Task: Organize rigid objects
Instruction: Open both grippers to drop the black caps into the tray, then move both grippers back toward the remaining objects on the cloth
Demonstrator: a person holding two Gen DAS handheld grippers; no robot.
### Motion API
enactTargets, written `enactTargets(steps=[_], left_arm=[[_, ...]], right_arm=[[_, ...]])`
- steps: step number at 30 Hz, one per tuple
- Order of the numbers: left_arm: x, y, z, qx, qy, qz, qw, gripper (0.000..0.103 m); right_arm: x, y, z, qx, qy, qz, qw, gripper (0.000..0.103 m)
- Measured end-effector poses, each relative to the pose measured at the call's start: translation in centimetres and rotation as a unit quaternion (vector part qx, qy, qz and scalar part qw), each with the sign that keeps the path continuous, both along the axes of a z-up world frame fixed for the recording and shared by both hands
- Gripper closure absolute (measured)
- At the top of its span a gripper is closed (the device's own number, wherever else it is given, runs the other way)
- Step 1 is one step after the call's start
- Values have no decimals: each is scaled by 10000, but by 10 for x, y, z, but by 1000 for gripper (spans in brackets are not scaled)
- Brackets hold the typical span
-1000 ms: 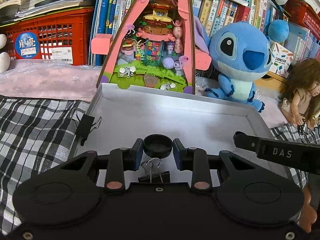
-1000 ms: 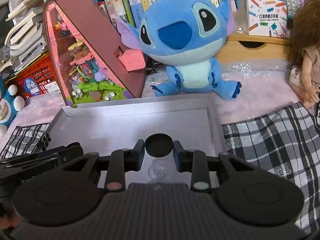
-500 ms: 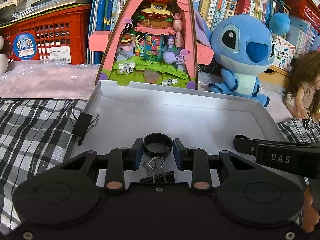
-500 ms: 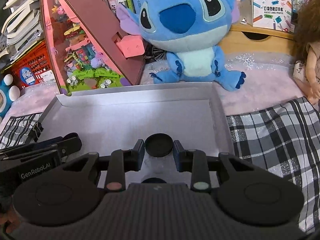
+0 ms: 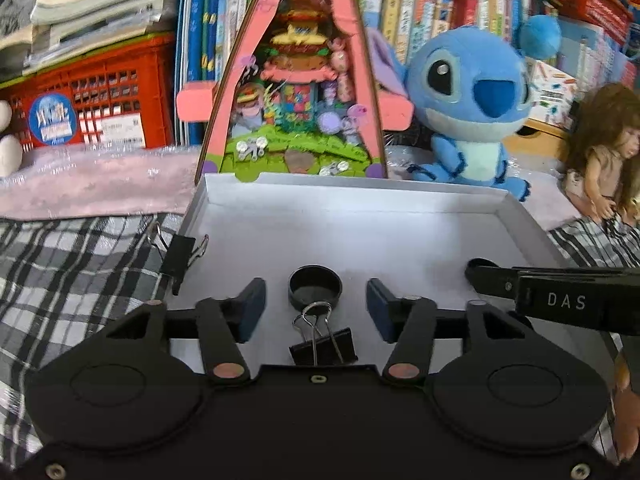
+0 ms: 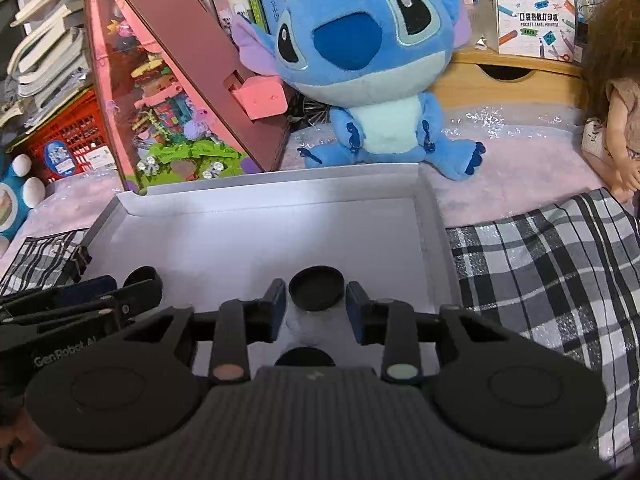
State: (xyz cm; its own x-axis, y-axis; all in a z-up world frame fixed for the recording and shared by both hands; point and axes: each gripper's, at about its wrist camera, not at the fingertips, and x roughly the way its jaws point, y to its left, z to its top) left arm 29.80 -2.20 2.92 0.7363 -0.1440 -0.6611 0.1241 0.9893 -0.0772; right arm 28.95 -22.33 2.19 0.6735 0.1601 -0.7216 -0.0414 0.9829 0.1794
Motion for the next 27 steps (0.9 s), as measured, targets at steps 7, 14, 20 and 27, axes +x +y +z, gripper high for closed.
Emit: enactTargets(steps=[7,14,20,27], left_arm=[[-33,5,28,-48,-383,-230,9990,22],[-76,6,47,17,-667,-500,9965,17],[-114,10,53,79,-902,-625,9939,14],[-153,15,53,33,-1073,-757,9913,12]], right_arm=[[-27,-9,17,-5,-397,147,9991,36],[-64,-9,34,-119,-798,394,9960,23],[-98,-6,40,-164,-1044,642,9923,13],[-132,-4,44,-108,-1193,791,9896,5]])
